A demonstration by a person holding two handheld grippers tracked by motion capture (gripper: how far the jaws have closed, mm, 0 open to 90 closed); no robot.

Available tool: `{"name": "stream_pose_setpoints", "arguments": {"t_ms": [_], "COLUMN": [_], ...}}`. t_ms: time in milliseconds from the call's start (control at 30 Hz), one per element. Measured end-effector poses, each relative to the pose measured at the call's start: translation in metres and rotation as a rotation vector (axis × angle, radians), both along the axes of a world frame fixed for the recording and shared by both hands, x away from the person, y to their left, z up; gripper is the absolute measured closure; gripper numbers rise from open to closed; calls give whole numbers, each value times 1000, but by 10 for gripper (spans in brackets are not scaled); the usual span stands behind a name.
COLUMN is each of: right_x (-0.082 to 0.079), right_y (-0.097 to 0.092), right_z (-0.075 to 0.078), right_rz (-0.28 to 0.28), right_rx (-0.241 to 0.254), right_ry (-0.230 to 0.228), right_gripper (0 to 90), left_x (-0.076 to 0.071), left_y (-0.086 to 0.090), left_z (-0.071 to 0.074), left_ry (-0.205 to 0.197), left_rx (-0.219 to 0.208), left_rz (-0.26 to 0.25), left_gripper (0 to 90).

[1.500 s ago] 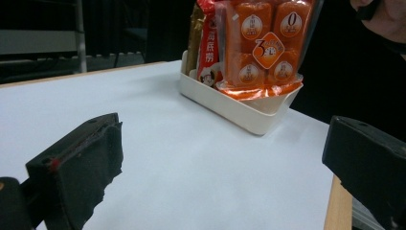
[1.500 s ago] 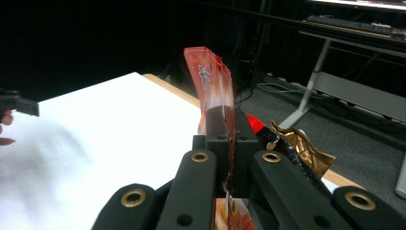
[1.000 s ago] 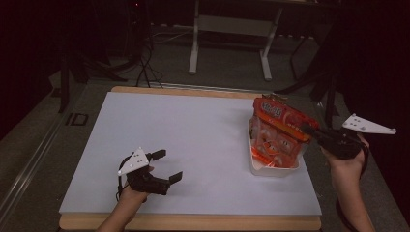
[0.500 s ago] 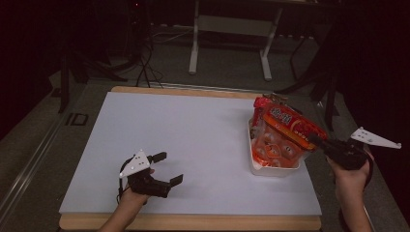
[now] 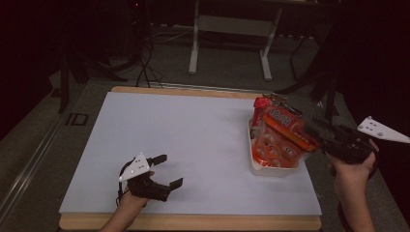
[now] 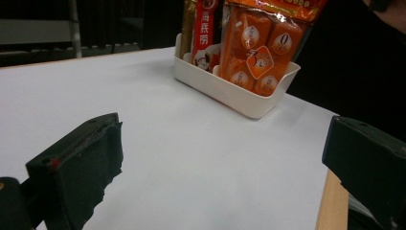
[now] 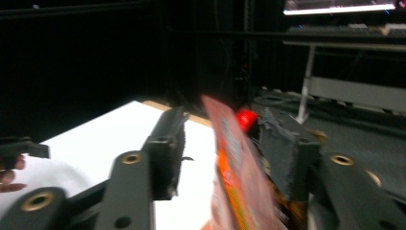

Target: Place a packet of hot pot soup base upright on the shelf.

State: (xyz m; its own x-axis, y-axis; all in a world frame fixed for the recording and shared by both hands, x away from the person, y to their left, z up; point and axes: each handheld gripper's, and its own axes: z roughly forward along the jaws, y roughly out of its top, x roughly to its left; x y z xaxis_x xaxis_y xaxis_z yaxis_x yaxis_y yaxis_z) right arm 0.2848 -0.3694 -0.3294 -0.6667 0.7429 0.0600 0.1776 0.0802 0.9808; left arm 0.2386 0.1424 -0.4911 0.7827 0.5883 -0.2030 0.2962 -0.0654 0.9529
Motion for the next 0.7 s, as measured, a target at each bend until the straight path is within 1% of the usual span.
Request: {"name": "stream_pose_setpoints", "arguments": {"t_ms": [33,67,100,133,167,200,267,333,367,467,500,533,567,633,700], "right_x": [0,-2,-2,-2,-3,-4,-4,-4,-4,-2,-2,-2,-2,-2,-3], "right_y": [0,9,14,14,18,27,30,37,41,52,52,55,61,68,74], "right_z": [0,-1,-2,-2,-3,-7,-9,-14,-17,-27,-27,-31,-40,-49,-58], "right_rz": [0,23,32,32,44,70,79,104,120,164,164,174,209,226,234], "right_rx": [0,-7,-12,-12,-10,-4,-4,5,12,16,16,18,29,14,9], "right_ry": [0,-6,-6,-6,-1,-1,2,7,16,48,48,60,81,93,101], "right_gripper": [437,405,403,403,388,354,339,295,290,212,212,197,170,150,148], "left_x": [0,-1,-2,-2,-2,-3,-3,-3,-3,-3,-3,-4,-4,-4,-5], "left_y": [0,1,1,2,3,4,5,6,6,6,6,5,5,4,4], "left_z": [0,0,0,1,0,0,0,-1,-1,-2,-2,-2,-3,-3,-3], "left_ry": [-1,-5,-5,-5,-6,-5,-5,-5,-8,-11,-11,-11,-12,-17,-23], "left_rx": [0,2,-1,-1,-3,-2,-9,-9,-9,-6,-6,2,4,14,12], "left_rz": [1,3,3,4,6,10,12,12,15,14,14,10,9,9,8], "left_gripper": [8,8,8,8,8,8,8,8,8,8,8,8,8,9,8]}}
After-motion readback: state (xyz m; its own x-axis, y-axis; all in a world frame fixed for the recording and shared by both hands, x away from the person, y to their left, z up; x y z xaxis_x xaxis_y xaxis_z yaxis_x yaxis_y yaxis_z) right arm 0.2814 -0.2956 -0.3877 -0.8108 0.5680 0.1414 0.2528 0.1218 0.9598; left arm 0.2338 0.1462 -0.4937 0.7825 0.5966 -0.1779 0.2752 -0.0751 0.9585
